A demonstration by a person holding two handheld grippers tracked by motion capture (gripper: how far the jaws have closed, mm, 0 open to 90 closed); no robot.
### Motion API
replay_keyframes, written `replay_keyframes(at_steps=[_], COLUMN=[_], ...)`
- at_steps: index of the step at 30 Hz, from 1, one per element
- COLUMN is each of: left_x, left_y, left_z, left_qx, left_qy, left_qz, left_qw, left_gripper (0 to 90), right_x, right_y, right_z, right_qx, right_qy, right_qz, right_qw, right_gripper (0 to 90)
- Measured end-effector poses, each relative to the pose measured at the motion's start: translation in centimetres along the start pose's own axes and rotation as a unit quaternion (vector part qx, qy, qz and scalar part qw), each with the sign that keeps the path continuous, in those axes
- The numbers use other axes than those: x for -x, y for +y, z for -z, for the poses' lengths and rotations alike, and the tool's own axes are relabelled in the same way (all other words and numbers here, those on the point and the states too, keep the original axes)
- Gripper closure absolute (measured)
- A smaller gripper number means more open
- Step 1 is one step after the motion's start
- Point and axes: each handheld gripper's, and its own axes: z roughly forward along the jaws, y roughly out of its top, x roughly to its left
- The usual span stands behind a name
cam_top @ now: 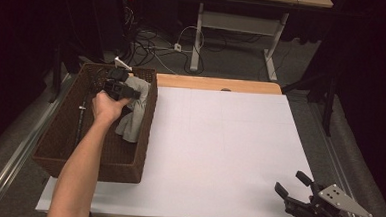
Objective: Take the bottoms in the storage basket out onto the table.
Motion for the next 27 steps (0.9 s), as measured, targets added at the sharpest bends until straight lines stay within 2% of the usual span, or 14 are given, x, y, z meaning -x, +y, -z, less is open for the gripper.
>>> replay_keyframes(at_steps=[3, 5, 12, 27], left_x=[-0.1, -0.1, 0.3, 0.5], left_y=[-0.2, -0.4, -0.4, -0.9], left_z=[0.7, 1.5, 3.3, 6.3], left_qx=[0.011, 0.014, 0.031, 0.051], left_qy=[-0.005, -0.007, -0.014, -0.018], left_qz=[0.002, -0.008, -0.018, -0.029], left_qw=[0.9999, 0.9998, 0.9993, 0.9981], left_gripper=[71.0, 71.0, 71.0, 71.0], right_x=[0.0, 0.0, 0.0, -0.1], right_y=[0.0, 0.0, 0.0, 0.0], right_z=[0.0, 0.0, 0.0, -0.1], right_qx=[-0.001, -0.002, -0.004, -0.005], right_qy=[-0.001, -0.002, -0.003, -0.001], right_qz=[0.000, -0.001, 0.001, 0.002], right_qw=[1.0000, 1.0000, 1.0000, 1.0000], right_gripper=[16.3, 16.3, 16.4, 16.8])
